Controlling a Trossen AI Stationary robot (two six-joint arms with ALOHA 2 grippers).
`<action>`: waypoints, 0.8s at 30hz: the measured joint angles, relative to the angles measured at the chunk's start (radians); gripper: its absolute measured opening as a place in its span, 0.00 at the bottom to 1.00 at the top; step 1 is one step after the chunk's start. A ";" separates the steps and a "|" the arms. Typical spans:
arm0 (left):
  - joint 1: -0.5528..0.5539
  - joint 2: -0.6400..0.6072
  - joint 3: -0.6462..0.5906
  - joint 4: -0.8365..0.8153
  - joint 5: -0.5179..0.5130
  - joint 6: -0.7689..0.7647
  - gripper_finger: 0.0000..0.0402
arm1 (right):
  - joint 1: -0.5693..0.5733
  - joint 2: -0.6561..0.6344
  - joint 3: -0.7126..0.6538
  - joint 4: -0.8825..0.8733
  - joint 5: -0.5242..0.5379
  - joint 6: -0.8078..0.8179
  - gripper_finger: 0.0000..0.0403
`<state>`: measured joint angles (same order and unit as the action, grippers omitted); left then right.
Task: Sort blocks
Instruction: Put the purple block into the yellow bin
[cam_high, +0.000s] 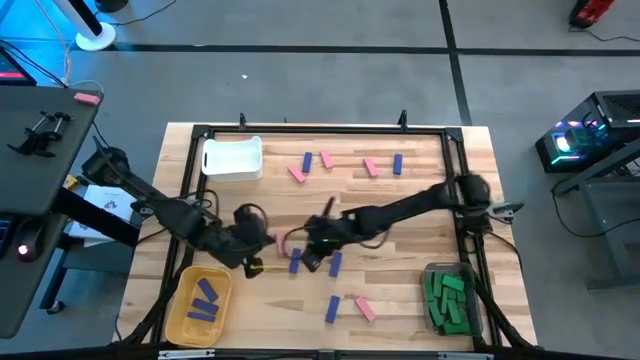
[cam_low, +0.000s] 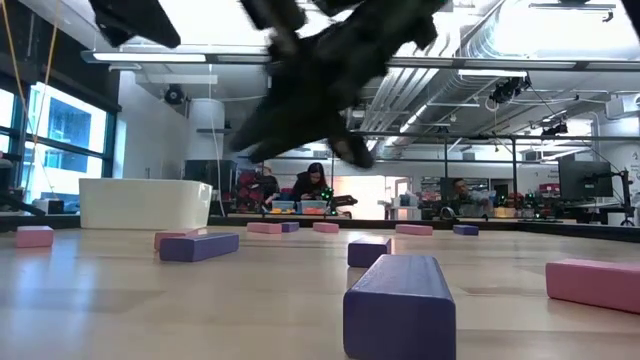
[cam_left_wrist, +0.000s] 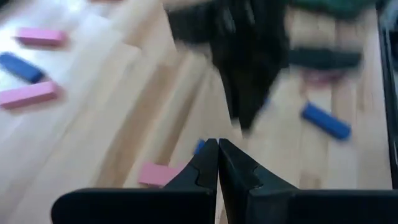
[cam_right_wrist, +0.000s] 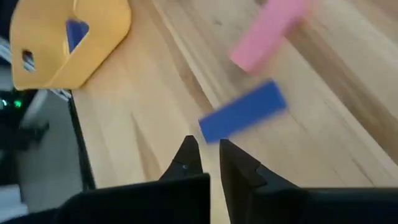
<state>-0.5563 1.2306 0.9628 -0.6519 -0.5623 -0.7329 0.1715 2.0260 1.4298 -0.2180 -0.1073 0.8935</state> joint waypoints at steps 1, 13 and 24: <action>-0.012 -0.010 -0.006 -0.002 -0.035 -0.036 0.00 | -0.005 0.035 0.043 -0.018 -0.010 -0.034 0.01; -0.105 -0.016 -0.033 0.019 -0.075 -0.231 0.00 | -0.062 0.260 0.355 -0.264 0.037 -0.279 0.00; -0.163 -0.016 -0.033 0.012 -0.119 -0.338 0.00 | -0.054 0.278 0.357 -0.458 0.100 -0.305 0.00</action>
<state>-0.7197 1.2144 0.9295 -0.6403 -0.6815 -1.0706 0.1174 2.3041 1.7866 -0.6761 -0.0078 0.5882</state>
